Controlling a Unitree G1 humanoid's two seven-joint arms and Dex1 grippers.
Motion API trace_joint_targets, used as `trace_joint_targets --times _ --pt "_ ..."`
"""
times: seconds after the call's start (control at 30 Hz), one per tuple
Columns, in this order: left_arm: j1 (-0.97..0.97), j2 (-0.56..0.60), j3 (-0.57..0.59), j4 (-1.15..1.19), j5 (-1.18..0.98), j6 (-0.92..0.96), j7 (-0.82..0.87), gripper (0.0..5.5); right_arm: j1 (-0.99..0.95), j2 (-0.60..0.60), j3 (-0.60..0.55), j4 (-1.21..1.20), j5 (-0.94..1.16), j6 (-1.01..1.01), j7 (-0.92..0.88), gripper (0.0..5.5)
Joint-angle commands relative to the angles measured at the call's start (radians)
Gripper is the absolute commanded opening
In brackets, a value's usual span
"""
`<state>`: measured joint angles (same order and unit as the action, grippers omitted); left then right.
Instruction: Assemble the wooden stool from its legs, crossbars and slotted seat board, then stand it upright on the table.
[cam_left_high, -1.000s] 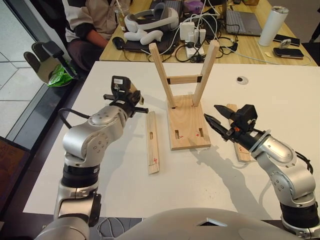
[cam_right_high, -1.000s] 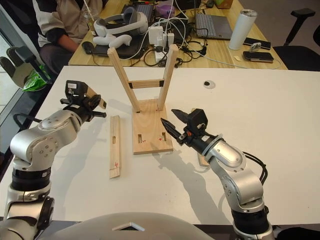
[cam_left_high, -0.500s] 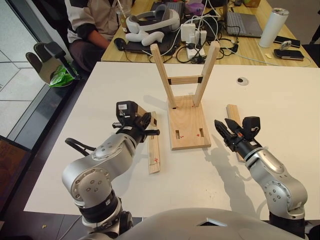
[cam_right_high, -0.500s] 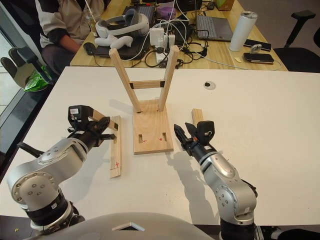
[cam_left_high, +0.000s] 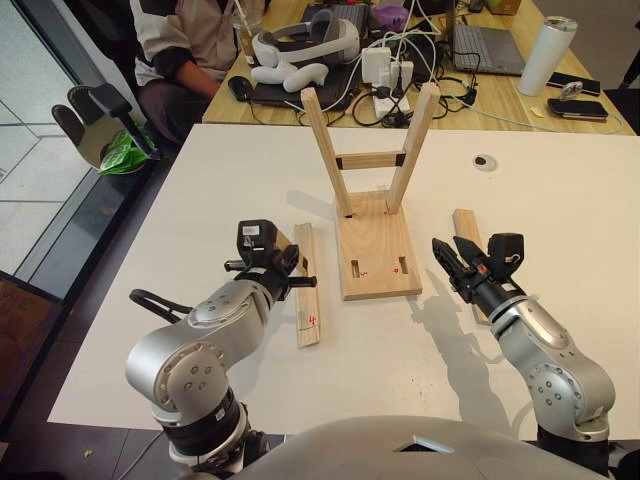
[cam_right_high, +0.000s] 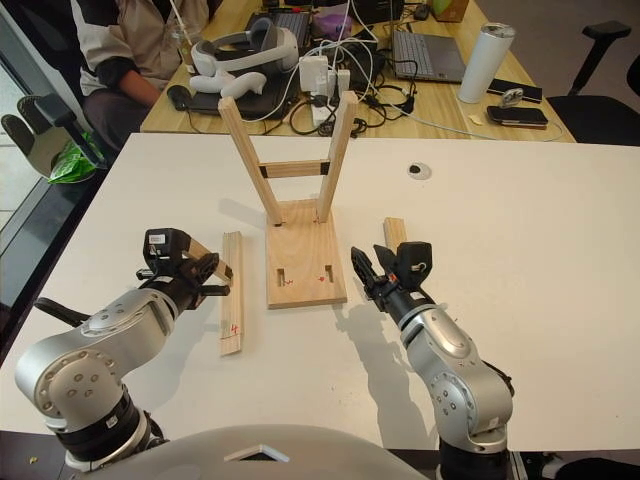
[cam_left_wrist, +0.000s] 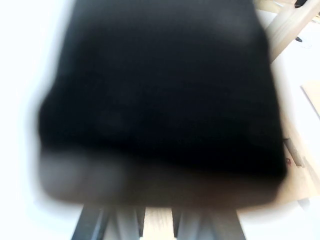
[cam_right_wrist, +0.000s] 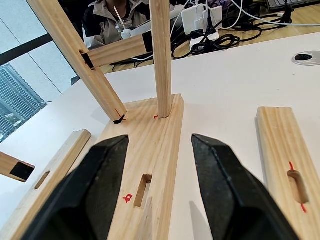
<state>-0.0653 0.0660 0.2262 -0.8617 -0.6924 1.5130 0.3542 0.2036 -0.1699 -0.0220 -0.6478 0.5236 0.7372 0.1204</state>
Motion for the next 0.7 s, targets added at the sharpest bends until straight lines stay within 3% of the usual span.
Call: trace_joint_targets --times 0.03,0.7 --pt "-0.012 -0.014 -0.017 0.016 0.053 0.011 -0.029 0.41 -0.010 -0.008 0.002 -0.002 0.003 0.015 0.002 2.33" --pt "0.015 -0.048 -0.065 0.094 0.260 -0.066 -0.151 0.41 -0.026 -0.018 0.021 0.009 -0.010 0.012 0.015 2.33"
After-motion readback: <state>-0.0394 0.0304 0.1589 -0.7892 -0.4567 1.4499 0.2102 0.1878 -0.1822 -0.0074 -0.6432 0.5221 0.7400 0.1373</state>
